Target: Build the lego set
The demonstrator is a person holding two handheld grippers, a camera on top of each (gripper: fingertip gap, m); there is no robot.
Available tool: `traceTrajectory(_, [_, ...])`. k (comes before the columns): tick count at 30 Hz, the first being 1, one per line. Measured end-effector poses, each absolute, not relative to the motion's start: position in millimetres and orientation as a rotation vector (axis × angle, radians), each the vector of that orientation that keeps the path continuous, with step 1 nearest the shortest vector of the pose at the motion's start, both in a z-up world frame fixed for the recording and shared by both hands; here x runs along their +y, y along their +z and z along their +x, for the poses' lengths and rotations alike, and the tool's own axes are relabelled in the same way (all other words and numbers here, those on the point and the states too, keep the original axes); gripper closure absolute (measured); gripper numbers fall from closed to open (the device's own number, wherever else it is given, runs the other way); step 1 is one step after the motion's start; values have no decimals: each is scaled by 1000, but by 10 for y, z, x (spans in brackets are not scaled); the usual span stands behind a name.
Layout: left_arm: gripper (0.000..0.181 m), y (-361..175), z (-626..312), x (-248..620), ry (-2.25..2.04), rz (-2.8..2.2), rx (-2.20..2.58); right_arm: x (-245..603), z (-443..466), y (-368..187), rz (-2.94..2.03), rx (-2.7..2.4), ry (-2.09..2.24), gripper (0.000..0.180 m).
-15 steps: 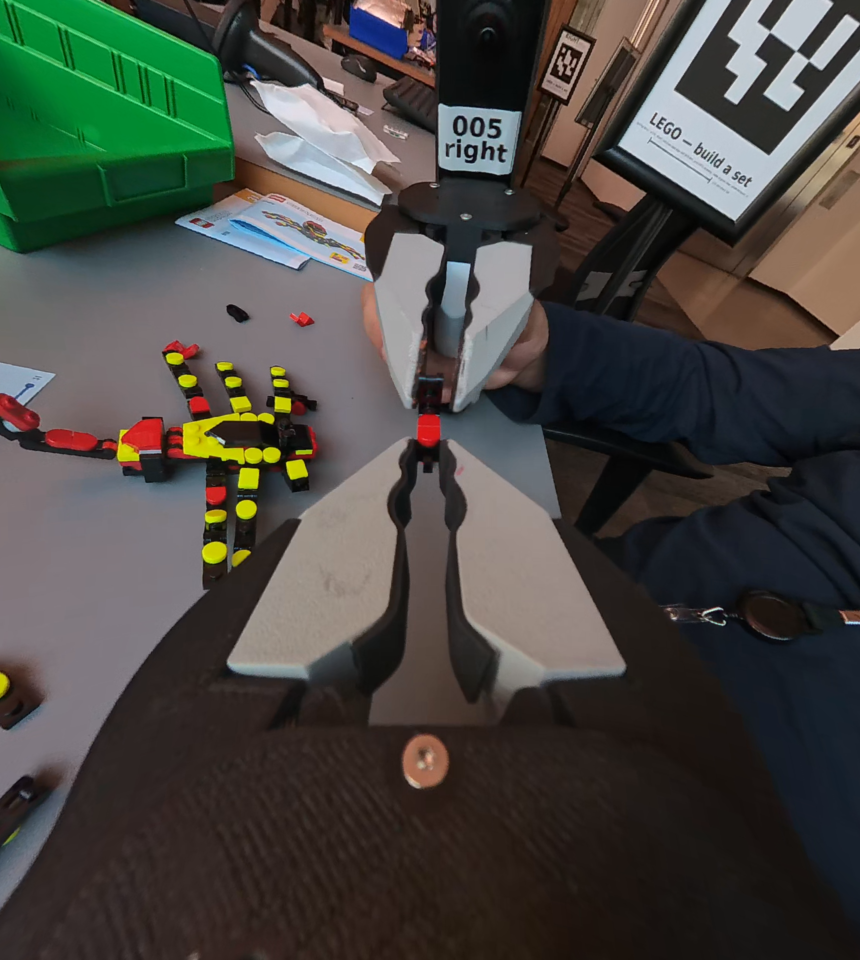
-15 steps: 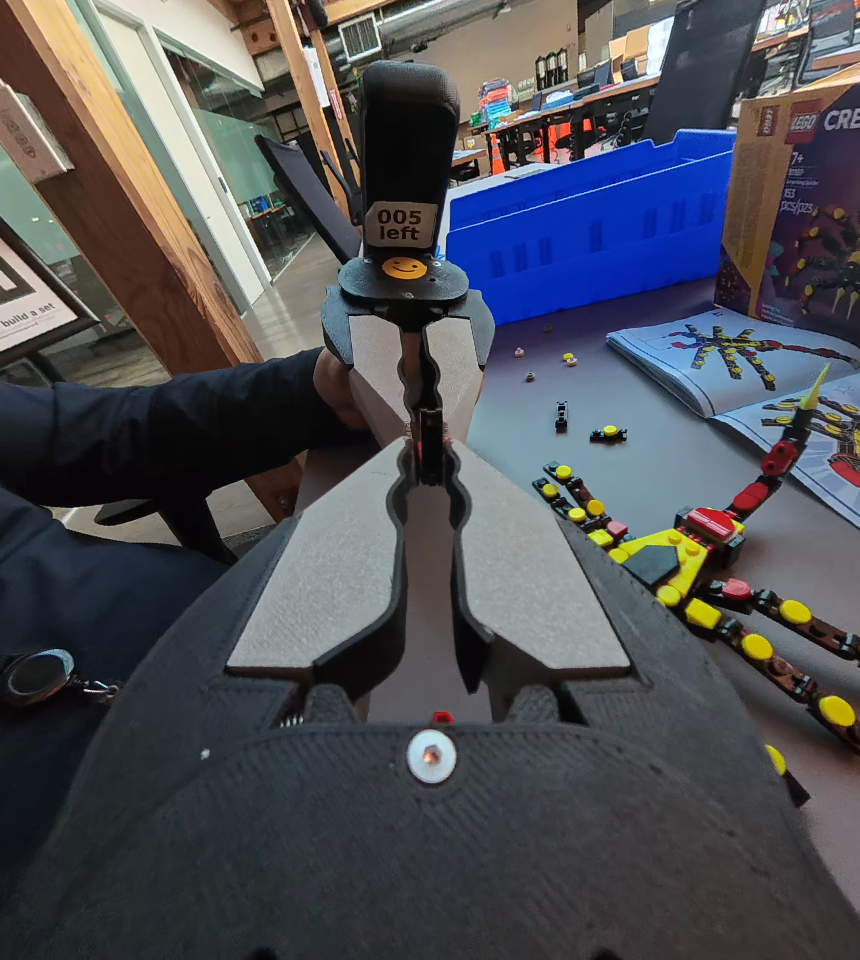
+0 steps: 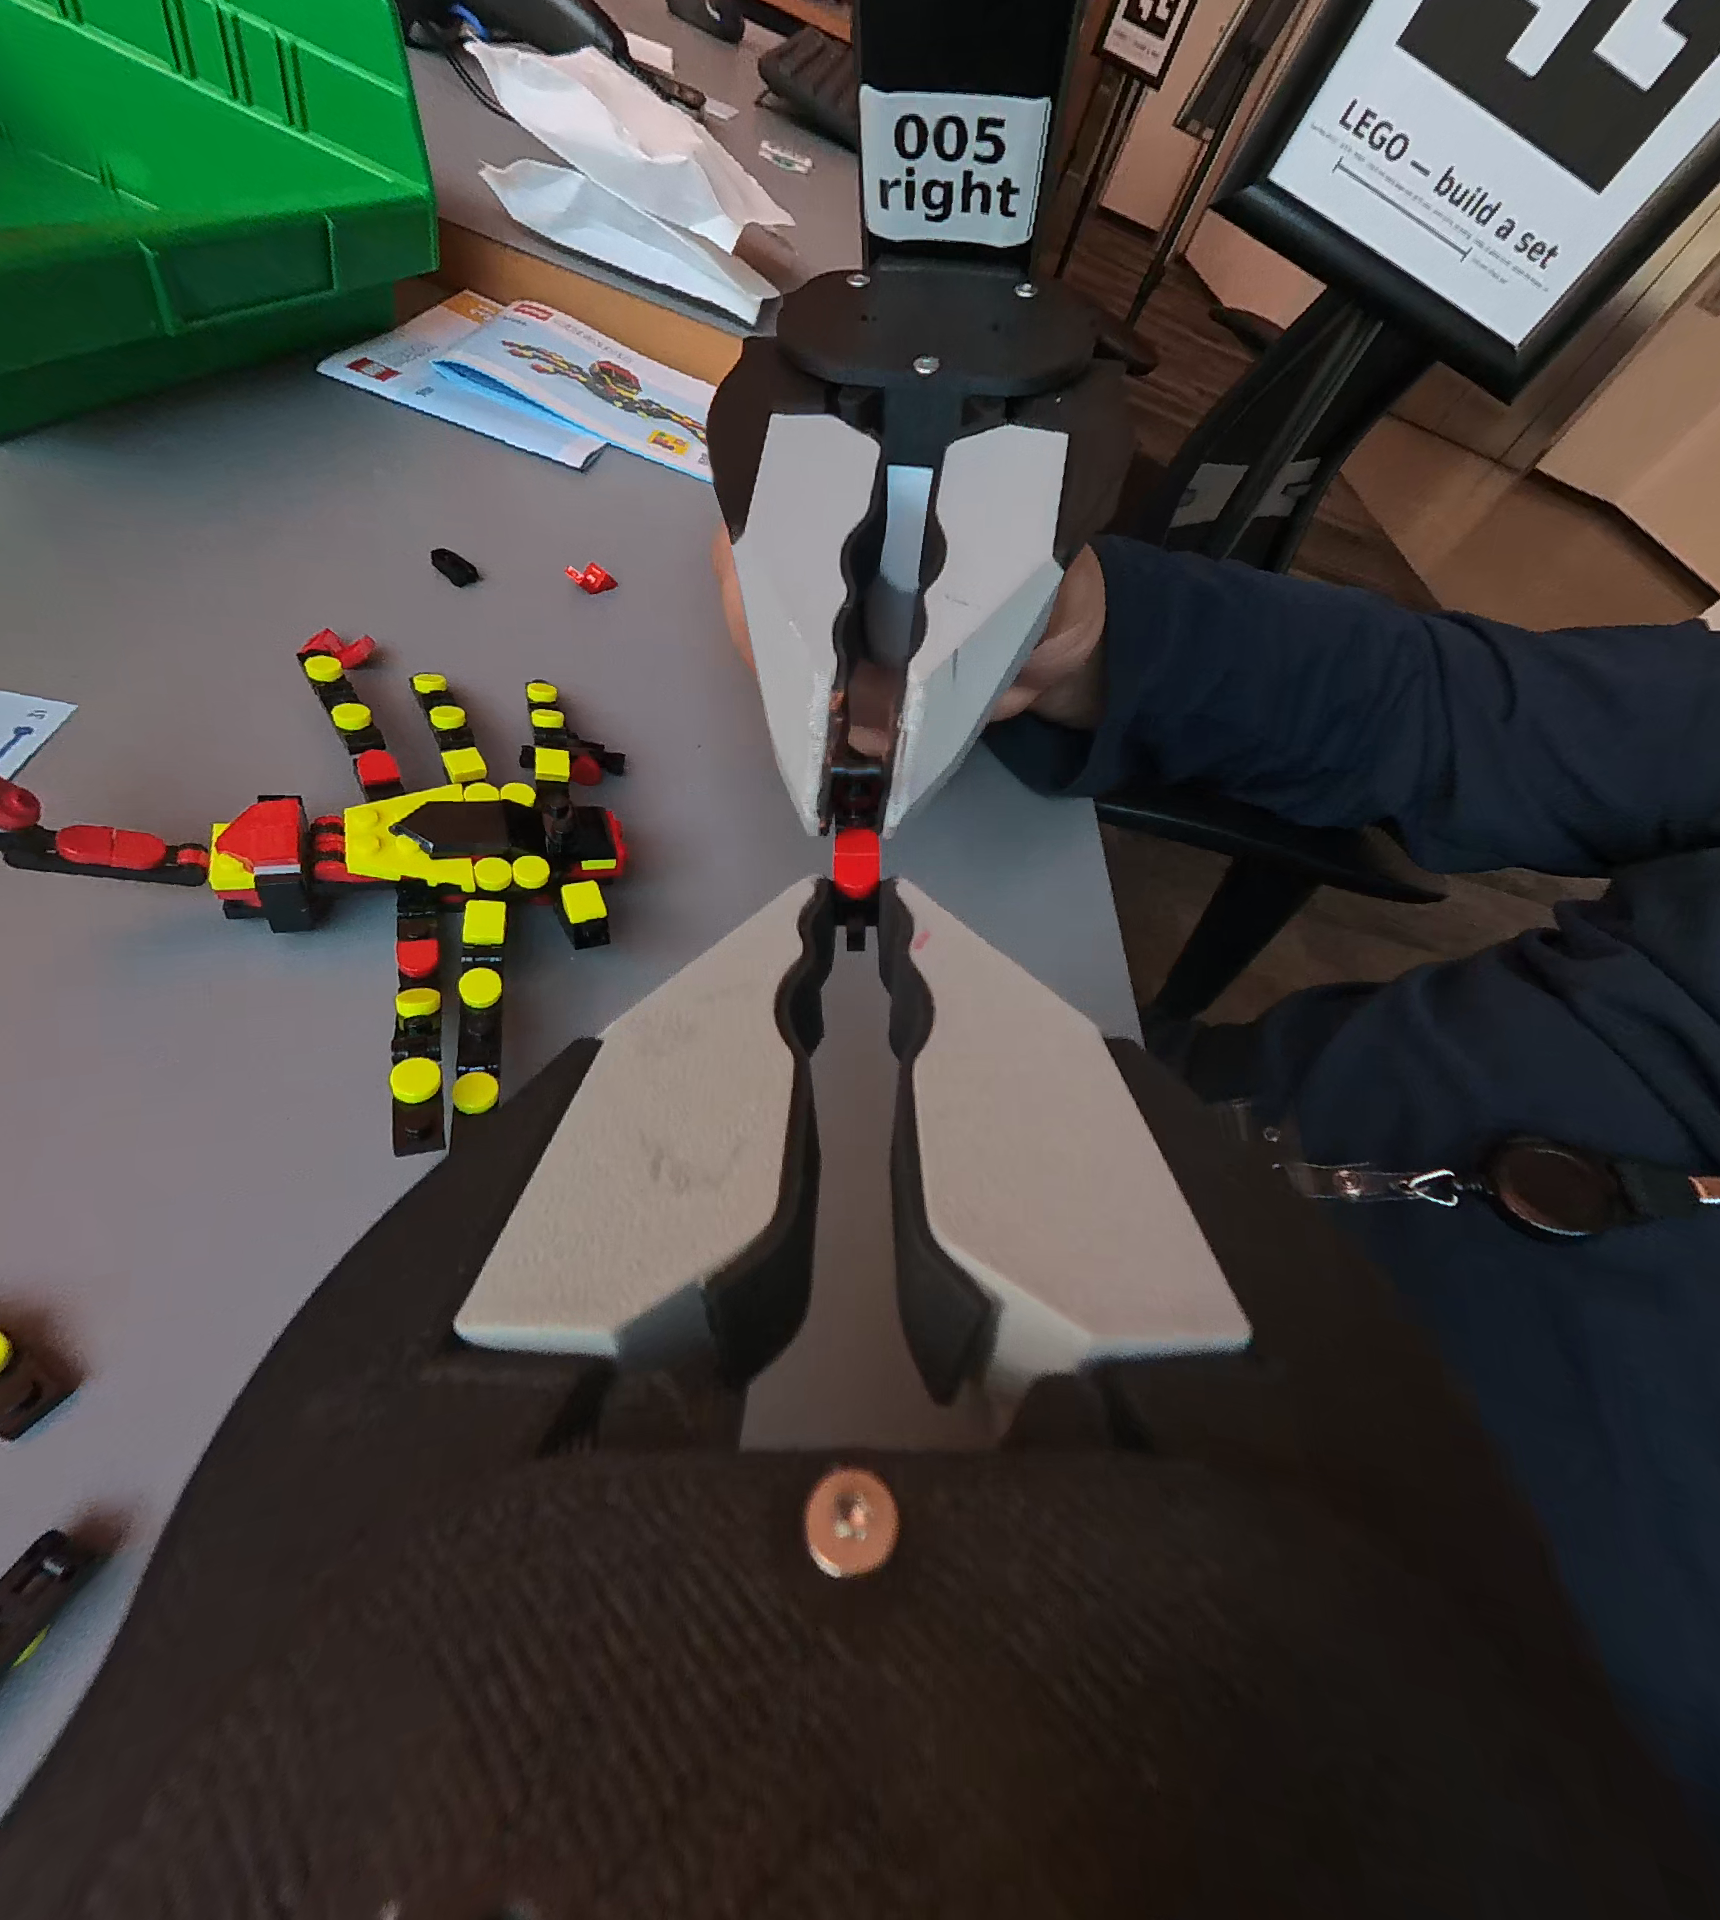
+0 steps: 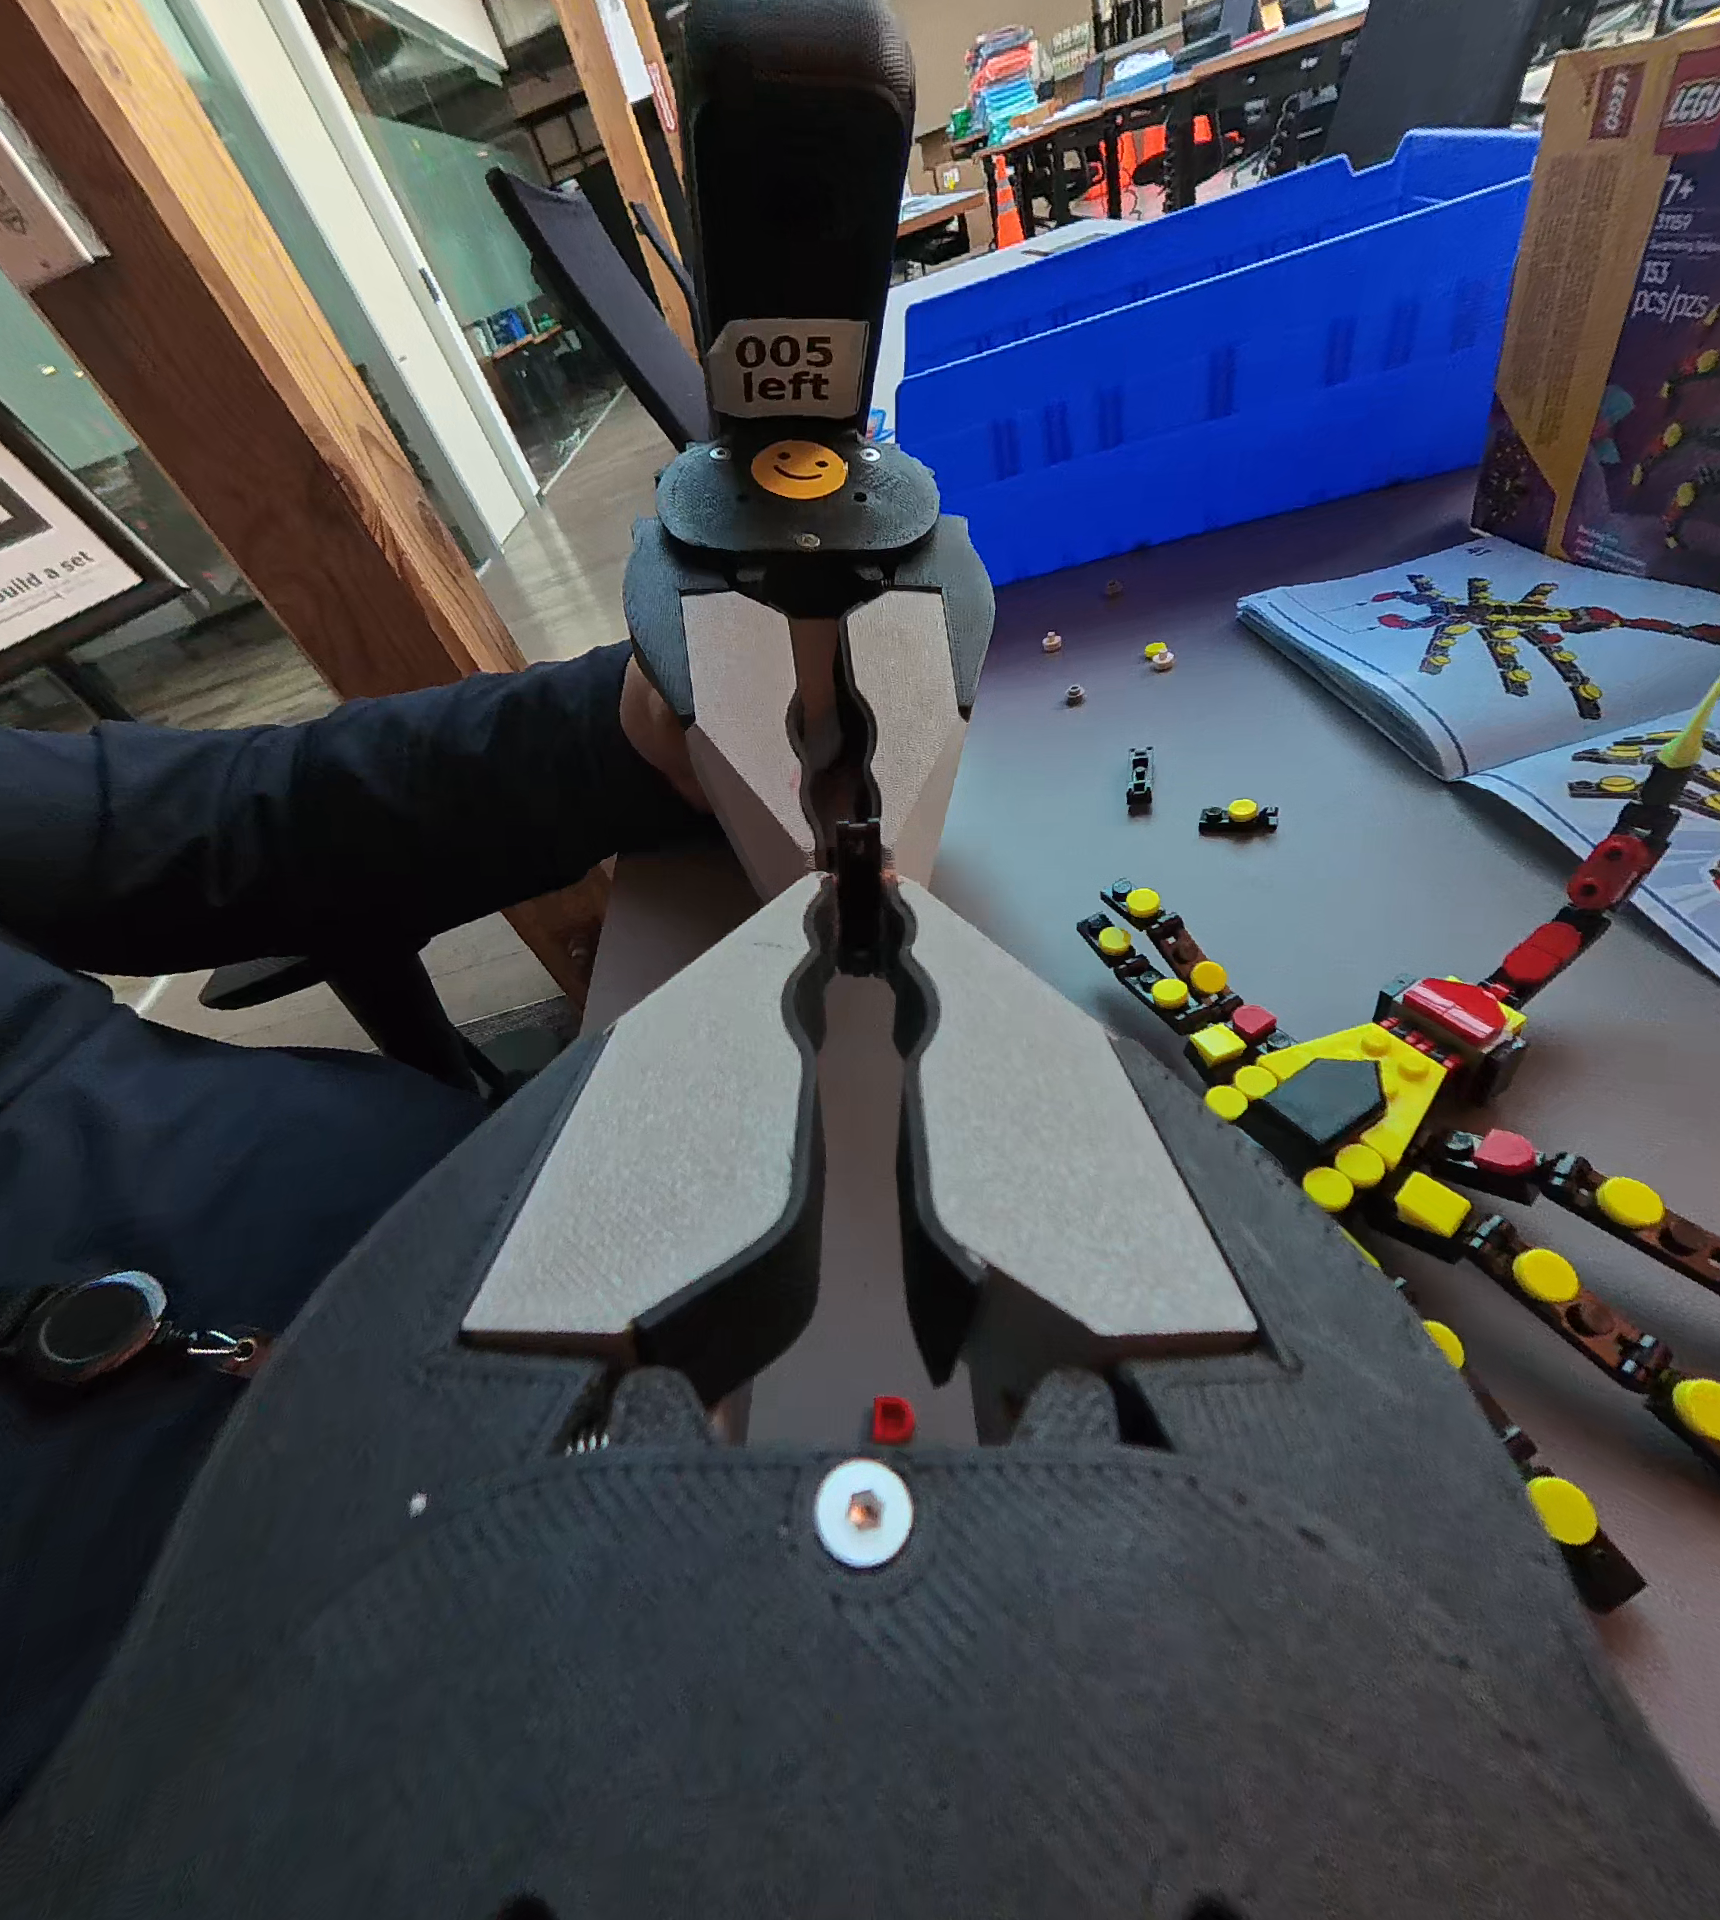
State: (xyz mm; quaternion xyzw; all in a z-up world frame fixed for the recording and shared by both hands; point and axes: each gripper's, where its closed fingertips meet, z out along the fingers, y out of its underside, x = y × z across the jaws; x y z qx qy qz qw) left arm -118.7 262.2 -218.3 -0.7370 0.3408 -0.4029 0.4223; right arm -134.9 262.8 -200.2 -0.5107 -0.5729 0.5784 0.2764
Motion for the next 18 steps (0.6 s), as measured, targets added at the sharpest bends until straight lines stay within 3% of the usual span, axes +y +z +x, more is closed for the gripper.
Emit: traceTrajectory(18, [177,-2368,-1144,2588,-961,-1956,935,2586,-1365,-2147,-1451,-1639,1527,175])
